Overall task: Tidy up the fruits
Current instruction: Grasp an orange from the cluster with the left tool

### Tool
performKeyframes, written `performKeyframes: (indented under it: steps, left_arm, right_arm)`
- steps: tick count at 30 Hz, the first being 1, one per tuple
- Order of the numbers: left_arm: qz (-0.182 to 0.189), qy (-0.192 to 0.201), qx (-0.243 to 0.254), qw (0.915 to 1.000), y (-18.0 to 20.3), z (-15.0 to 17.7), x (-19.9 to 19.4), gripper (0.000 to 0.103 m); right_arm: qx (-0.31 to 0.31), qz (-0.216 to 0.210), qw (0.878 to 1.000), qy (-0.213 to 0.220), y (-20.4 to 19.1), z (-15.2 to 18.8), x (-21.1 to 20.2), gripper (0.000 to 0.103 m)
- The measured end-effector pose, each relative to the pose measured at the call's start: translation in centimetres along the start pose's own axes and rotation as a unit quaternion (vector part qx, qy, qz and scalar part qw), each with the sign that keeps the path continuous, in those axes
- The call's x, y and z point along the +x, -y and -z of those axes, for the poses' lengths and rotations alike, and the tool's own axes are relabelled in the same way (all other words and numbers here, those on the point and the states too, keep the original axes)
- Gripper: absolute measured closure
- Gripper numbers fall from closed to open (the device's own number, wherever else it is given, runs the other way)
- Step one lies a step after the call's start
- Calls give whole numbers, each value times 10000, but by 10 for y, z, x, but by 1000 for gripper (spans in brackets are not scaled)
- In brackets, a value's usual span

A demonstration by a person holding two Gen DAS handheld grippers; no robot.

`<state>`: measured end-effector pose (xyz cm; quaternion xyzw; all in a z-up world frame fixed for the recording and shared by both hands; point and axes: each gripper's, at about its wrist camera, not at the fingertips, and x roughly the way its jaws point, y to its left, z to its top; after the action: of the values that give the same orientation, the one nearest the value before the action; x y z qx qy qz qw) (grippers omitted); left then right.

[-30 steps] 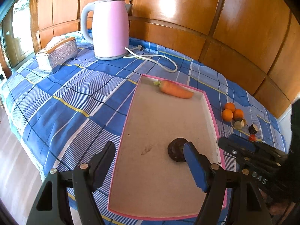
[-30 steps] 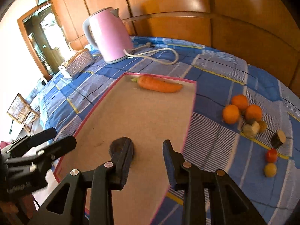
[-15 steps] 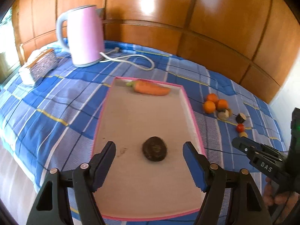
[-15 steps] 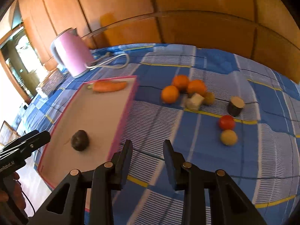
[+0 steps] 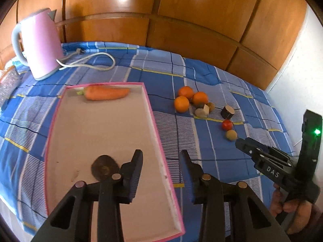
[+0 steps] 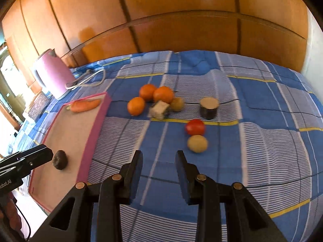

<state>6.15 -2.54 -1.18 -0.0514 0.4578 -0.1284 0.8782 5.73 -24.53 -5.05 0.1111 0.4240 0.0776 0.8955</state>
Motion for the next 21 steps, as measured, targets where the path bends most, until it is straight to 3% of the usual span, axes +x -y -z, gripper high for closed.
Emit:
performKeyframes:
  steps: [3, 6, 10, 21]
  left_arm:
    - [153, -86, 24, 9998, 7, -5, 9, 66]
    - [276, -151, 89, 9995, 13, -11, 17, 75]
    - [547, -242, -11, 9982, 19, -23, 30, 75]
    - [549, -436, 114, 9975, 42, -61, 78, 80]
  right_arm:
    - [102, 61, 9999, 17, 10, 0, -1, 69]
    - [180, 113, 9998, 32, 18, 1, -1, 69]
    - [285, 148, 9995, 36, 27, 2, -1, 69]
    - [345, 170, 9993, 5, 39, 2, 4, 69]
